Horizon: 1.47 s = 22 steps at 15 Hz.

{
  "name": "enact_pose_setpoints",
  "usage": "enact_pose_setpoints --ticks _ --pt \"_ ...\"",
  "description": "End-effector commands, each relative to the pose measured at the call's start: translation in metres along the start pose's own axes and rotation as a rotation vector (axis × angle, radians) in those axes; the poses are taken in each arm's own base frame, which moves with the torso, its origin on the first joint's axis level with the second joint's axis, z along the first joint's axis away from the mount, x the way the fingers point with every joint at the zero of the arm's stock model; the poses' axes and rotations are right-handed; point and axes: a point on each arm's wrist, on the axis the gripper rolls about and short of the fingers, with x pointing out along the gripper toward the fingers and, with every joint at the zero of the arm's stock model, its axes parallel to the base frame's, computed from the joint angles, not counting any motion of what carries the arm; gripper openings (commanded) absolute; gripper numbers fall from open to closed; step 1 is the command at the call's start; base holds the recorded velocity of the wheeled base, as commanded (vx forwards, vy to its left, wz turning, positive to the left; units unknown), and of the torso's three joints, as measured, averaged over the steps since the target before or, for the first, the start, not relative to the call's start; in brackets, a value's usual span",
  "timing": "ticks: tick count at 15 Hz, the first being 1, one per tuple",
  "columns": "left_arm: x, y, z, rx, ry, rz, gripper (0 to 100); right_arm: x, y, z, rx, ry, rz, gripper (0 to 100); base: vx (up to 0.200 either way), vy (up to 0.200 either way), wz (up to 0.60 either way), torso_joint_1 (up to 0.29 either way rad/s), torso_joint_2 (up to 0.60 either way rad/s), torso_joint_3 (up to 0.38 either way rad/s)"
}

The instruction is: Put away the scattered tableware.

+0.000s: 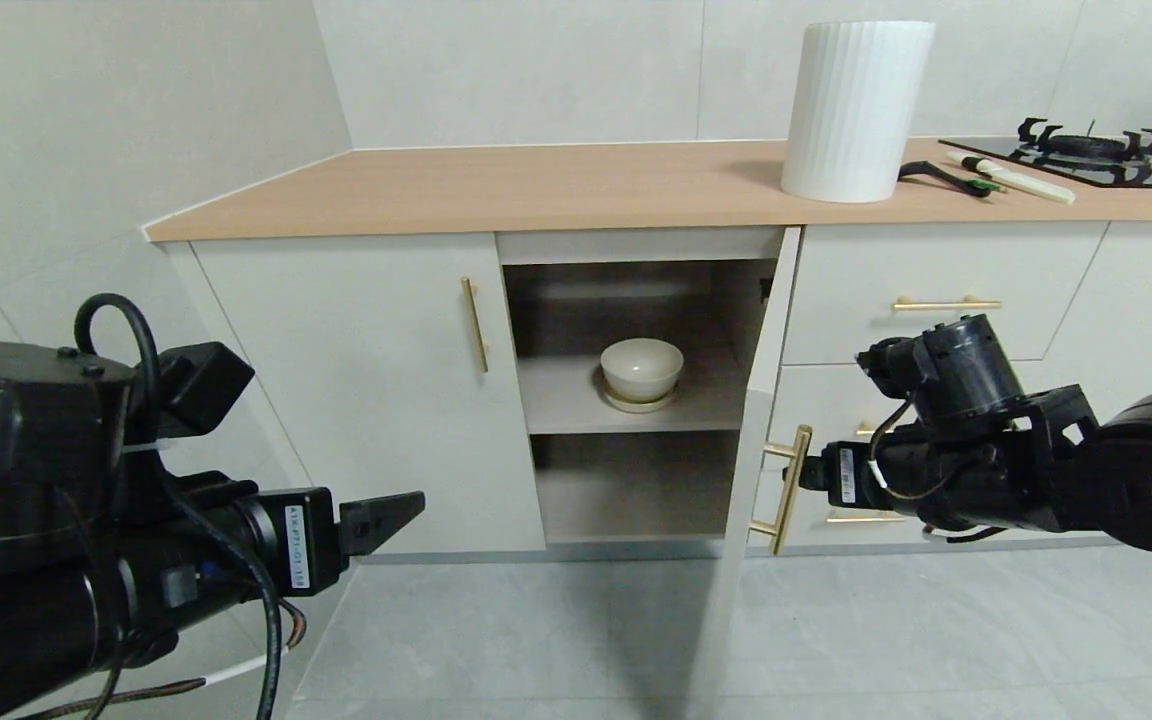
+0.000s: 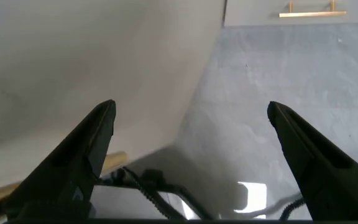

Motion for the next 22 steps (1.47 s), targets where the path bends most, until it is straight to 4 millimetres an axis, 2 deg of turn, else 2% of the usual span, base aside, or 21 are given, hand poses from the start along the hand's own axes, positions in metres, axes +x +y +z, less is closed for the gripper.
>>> enact_pose_setpoints --ticks 1,9,15,19,22 --pt "0.001 -0.001 0.0 0.0 0.003 0.0 100 0.019 0.003 0.001 -0.024 0.003 0.009 100 0.0 0.0 0.0 0.0 0.0 0.0" --pt "-0.006 0.001 0.001 0.032 -0.018 -0.008 100 0.039 0.029 0.033 -0.118 -0.051 0.16 100 0.0 0.0 0.0 0.0 0.0 0.0" --pt "-0.005 0.001 0.001 0.031 -0.019 -0.005 100 0.056 0.043 0.03 -0.126 -0.032 0.218 100 0.0 0.0 0.0 0.0 0.0 0.0" --pt "-0.004 0.001 0.001 0.032 -0.014 -0.003 100 0.068 0.054 0.027 -0.11 -0.089 0.249 100 0.0 0.0 0.0 0.0 0.0 0.0" --pt "-0.005 0.001 0.001 0.032 -0.015 -0.003 100 0.069 0.055 0.028 -0.088 -0.095 0.253 100 0.0 0.0 0.0 0.0 0.0 0.0"
